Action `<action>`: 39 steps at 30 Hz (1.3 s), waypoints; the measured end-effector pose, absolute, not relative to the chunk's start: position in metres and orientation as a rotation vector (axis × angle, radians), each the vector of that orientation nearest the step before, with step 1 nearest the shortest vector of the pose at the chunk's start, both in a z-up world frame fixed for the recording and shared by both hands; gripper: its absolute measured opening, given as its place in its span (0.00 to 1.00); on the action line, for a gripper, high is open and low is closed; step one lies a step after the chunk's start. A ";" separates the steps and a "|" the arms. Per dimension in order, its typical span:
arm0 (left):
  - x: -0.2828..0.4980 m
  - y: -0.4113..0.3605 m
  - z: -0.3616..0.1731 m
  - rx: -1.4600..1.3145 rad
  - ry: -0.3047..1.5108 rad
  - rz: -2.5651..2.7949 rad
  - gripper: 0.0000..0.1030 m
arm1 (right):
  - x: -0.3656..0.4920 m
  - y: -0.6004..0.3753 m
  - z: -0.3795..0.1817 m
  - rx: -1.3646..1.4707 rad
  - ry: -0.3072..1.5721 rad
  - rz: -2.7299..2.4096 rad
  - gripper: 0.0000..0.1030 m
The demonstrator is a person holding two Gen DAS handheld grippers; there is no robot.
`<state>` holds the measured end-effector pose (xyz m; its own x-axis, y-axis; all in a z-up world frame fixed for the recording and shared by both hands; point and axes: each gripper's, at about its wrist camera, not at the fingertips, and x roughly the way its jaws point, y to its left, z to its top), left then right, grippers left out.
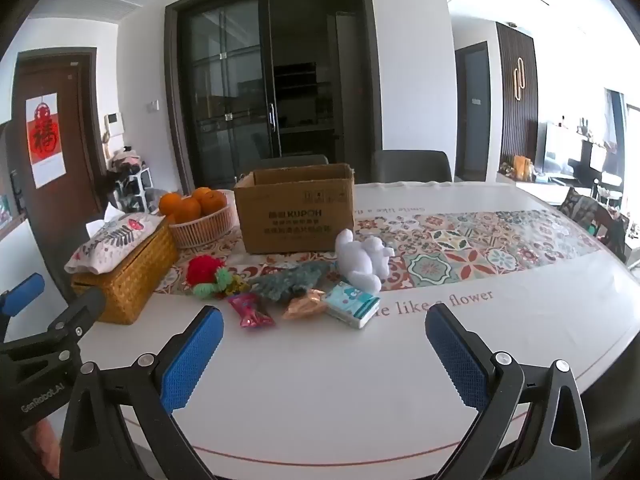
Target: Organize soft objects
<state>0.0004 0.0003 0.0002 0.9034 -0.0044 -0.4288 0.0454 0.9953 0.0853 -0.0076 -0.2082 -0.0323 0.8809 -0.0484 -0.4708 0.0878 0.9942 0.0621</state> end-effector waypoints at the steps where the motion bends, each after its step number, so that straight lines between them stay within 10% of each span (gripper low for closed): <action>1: 0.001 0.001 0.000 0.095 0.441 -0.024 1.00 | -0.008 -0.208 -0.032 0.081 0.489 -0.072 0.99; 39: -0.007 -0.002 0.003 0.086 0.408 -0.045 1.00 | -0.009 -0.209 -0.031 0.094 0.499 -0.067 0.99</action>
<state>-0.0067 -0.0024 0.0034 0.9171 -0.0265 -0.3978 0.0612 0.9953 0.0746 -0.0094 -0.2088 -0.0310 0.8758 -0.0414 -0.4808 0.0873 0.9935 0.0736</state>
